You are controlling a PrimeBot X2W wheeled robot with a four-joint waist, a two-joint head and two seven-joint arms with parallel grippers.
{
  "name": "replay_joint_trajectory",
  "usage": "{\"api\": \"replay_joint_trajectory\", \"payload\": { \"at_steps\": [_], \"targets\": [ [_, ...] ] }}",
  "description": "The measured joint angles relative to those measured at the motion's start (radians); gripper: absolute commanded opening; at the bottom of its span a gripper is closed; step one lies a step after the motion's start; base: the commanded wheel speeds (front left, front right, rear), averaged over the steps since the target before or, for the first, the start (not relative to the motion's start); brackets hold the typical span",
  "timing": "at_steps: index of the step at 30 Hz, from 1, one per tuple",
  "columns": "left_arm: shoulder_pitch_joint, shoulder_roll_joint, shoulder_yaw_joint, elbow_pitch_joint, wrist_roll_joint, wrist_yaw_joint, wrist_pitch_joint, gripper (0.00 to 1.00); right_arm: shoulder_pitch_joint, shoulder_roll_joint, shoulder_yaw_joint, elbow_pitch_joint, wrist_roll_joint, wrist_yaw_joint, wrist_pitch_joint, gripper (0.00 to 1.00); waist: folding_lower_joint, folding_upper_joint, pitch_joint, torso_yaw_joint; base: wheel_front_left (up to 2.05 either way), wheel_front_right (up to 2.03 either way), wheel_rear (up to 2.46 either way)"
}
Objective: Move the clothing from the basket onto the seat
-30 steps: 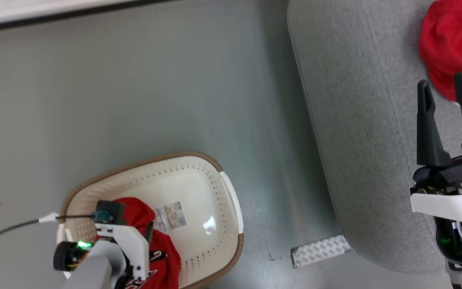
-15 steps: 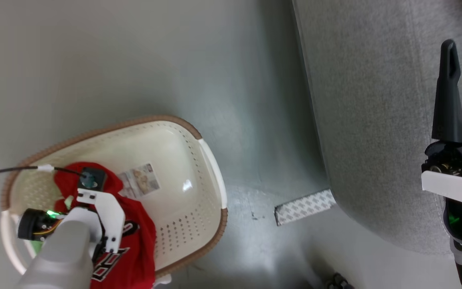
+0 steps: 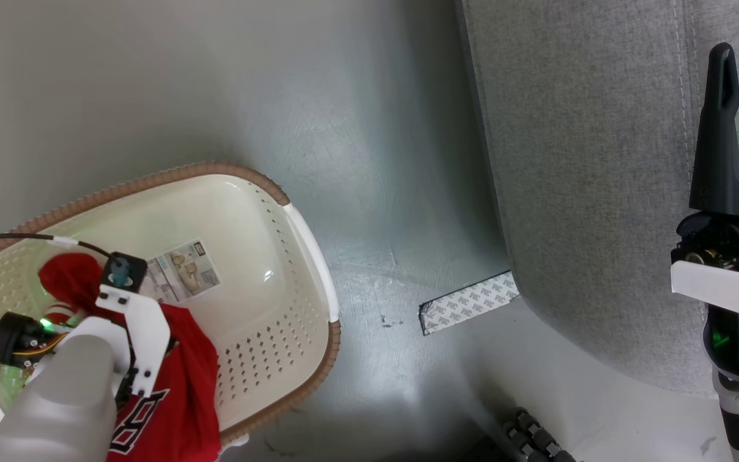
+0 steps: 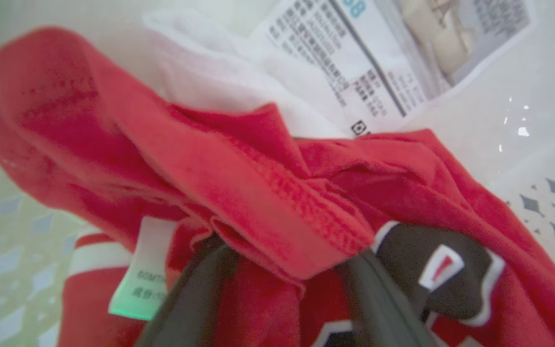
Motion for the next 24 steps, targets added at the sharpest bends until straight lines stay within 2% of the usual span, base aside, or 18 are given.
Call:
{"api": "replay_joint_trajectory", "payload": {
  "at_steps": [12,24],
  "targets": [
    [0.015,-0.026,-0.006,0.002,-0.034,-0.026,-0.062,0.0,-0.007,0.008,-0.002,0.023,-0.011,0.0,0.0,1.0,0.0,0.0,-0.061,0.003,0.0,0.0,0.0],
    [0.165,-0.16,-0.01,0.001,-0.109,-0.078,-0.269,0.0,0.056,-0.04,-0.006,0.075,-0.029,0.0,0.0,1.0,-0.0001,0.0,-0.356,0.064,0.0,0.0,0.0]
  ]
}}
